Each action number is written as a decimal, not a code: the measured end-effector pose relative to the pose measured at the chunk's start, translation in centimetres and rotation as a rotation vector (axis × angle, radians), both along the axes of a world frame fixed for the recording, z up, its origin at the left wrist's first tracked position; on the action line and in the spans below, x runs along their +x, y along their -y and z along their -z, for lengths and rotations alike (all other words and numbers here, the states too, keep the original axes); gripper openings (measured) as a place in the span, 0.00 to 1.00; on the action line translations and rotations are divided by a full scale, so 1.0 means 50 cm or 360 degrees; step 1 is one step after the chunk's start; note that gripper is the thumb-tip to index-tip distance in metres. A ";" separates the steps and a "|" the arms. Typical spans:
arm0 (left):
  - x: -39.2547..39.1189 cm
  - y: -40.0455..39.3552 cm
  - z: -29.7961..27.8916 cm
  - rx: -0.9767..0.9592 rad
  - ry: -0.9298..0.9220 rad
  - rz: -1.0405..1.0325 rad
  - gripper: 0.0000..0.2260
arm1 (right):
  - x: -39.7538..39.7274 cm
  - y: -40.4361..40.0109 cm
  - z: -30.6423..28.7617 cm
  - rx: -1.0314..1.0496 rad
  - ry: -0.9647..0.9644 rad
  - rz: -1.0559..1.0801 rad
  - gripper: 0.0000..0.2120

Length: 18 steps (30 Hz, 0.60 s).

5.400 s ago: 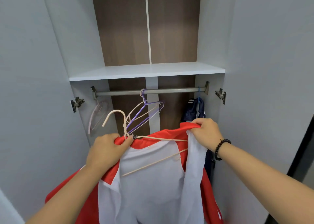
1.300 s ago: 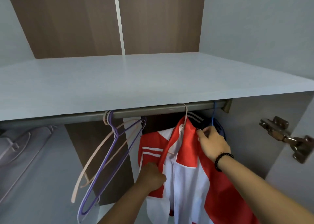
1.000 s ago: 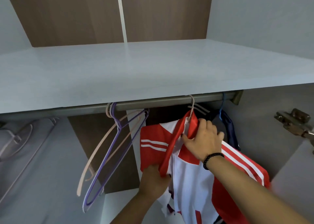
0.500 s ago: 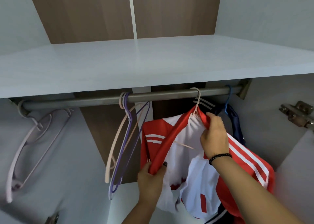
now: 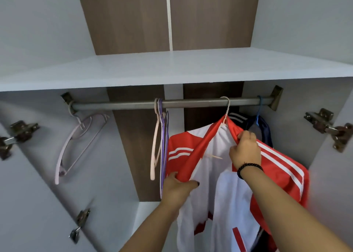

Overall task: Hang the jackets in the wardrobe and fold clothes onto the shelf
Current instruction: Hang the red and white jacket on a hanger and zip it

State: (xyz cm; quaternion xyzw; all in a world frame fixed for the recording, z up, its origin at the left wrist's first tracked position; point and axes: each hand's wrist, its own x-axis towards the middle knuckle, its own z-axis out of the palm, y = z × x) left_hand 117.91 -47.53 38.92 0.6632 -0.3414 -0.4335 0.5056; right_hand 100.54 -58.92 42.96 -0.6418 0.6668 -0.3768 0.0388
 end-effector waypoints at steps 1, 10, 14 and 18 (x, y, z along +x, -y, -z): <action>0.002 -0.010 -0.001 0.0007 0.0014 0.0026 0.19 | -0.002 -0.004 0.002 -0.0001 0.0051 -0.0007 0.12; -0.024 -0.088 0.013 -0.0067 0.0281 0.0089 0.12 | -0.035 -0.047 0.061 0.0299 0.0873 0.0177 0.08; -0.020 -0.097 0.018 -0.0066 0.0213 -0.0001 0.08 | -0.026 -0.084 0.070 0.0329 0.1414 0.0078 0.15; -0.001 -0.114 0.036 0.0039 0.0300 0.0124 0.12 | -0.021 -0.128 0.070 0.0320 0.1947 -0.0064 0.10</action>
